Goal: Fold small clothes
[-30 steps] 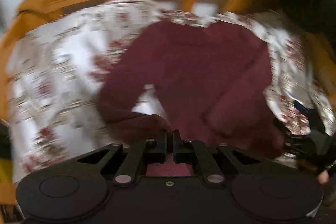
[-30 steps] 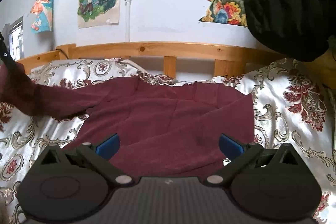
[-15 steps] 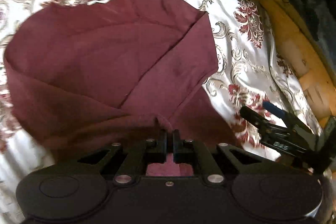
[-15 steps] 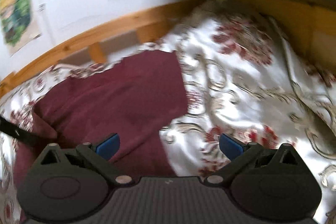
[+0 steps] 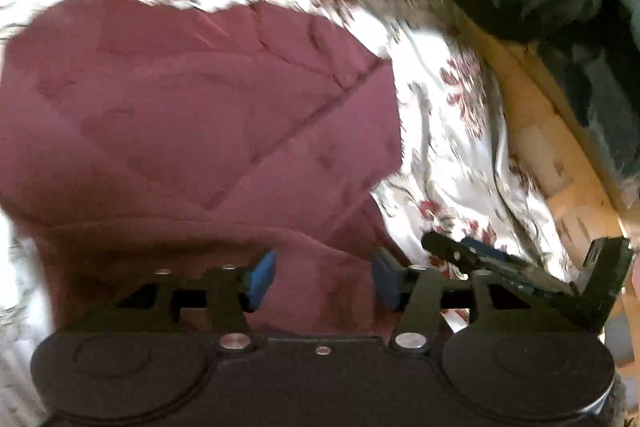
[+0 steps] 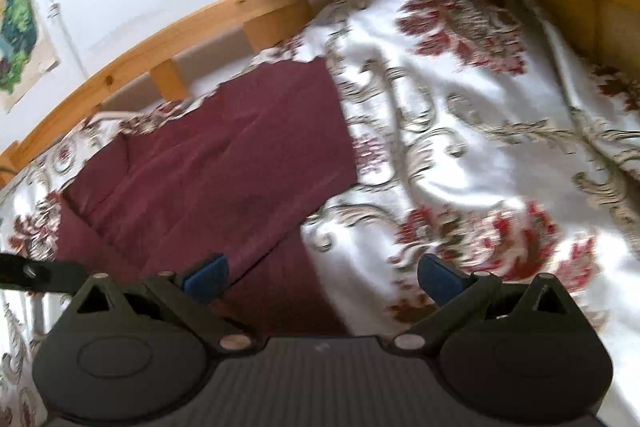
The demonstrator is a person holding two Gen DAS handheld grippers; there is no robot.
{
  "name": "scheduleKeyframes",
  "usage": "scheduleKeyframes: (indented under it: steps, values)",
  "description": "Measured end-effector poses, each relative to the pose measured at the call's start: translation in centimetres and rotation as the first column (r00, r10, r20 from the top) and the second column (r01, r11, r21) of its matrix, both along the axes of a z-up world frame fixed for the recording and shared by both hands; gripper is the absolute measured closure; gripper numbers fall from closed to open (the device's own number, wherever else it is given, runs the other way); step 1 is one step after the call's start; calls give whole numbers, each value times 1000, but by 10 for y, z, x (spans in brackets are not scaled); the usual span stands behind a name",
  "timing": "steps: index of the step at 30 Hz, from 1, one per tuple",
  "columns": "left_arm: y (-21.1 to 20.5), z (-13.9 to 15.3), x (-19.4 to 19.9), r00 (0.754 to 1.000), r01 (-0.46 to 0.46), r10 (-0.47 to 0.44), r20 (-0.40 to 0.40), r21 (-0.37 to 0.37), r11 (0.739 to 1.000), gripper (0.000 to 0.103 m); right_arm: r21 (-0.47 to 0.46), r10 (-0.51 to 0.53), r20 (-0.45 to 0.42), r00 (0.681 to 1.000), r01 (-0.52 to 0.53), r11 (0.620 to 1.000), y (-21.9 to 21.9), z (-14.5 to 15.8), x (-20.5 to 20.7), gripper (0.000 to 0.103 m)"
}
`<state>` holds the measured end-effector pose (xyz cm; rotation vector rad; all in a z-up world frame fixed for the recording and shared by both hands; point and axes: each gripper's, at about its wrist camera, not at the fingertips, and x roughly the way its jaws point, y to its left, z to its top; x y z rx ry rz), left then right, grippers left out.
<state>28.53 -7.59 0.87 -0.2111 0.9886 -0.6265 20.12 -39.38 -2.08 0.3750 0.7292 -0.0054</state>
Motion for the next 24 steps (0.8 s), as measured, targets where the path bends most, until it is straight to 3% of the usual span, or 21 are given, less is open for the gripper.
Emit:
scheduleKeyframes:
  steps: [5, 11, 14, 16, 18, 22, 24]
  values:
    - [64, 6, -17, 981, -175, 168, 93, 62, 983, 30, 84, 97, 5, 995, -97, 992, 19, -6, 4, 0]
    - [128, -16, -21, 906, -403, 389, 165, 58, 913, 27, 226, 145, -22, 989, -136, 965, 29, -22, 9, 5]
    - [145, -26, -11, 884, -455, 443, 147, 58, 889, 27, 226, 155, -45, 987, -141, 964, 36, -31, 14, 28]
    - [153, -31, -2, 869, -486, 478, 125, 37, 873, 27, 208, 168, -40, 985, -156, 966, 42, -34, 15, 78]
    - [157, -35, 4, 856, -509, 505, 110, 6, 861, 27, 167, 185, -17, 983, -180, 969, 48, -30, 16, 96]
    - [161, -41, 4, 851, -517, 517, 93, -19, 856, 28, 35, 149, 107, 983, -153, 988, 44, -2, 3, 98]
    - [160, -43, 5, 857, -507, 506, 100, -19, 862, 28, -19, 147, 109, 983, -146, 989, 43, 2, 2, 98]
